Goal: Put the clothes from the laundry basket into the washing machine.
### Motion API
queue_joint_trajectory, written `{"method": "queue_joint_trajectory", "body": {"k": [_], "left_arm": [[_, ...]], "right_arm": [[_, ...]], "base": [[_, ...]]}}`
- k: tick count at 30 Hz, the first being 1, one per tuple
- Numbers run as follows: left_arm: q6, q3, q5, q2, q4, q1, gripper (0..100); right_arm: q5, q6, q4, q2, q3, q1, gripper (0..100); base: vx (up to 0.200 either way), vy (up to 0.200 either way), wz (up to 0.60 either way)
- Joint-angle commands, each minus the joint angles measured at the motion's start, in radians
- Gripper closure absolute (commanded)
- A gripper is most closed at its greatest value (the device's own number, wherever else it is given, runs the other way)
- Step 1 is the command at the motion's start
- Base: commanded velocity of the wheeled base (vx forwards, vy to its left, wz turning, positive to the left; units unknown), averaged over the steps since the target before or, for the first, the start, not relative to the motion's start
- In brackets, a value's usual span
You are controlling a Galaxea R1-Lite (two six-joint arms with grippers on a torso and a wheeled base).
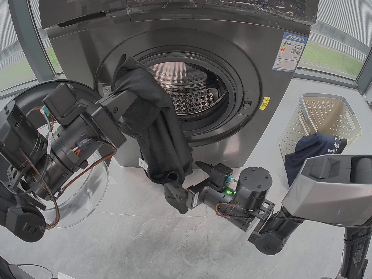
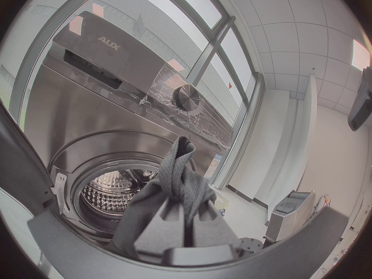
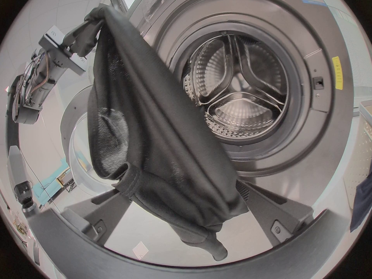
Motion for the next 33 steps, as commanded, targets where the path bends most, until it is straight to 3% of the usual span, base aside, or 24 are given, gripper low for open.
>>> {"method": "queue_joint_trajectory", "body": {"k": [1, 11, 23, 33], "left_arm": [[-0.001, -0.002, 0.000, -0.005, -0.001, -0.004, 100], [-0.001, -0.004, -0.004, -0.021, -0.001, -0.004, 100], [0.001, 0.001, -0.006, -0.021, -0.001, -0.006, 100], [0.002, 0.007, -0.011, -0.022, -0.012, -0.020, 100]], "right_arm": [[-0.003, -0.001, 0.004, 0.079, -0.082, 0.028, 0], [-0.008, -0.015, 0.029, 0.160, -0.171, -0.082, 0], [-0.011, -0.017, 0.034, 0.192, -0.274, -0.087, 0], [-0.002, -0.026, 0.058, 0.296, -0.462, -0.104, 0]], "base": [[0.000, 0.000, 0.00], [0.000, 0.000, 0.00], [0.000, 0.000, 0.00], [0.000, 0.000, 0.00]]}}
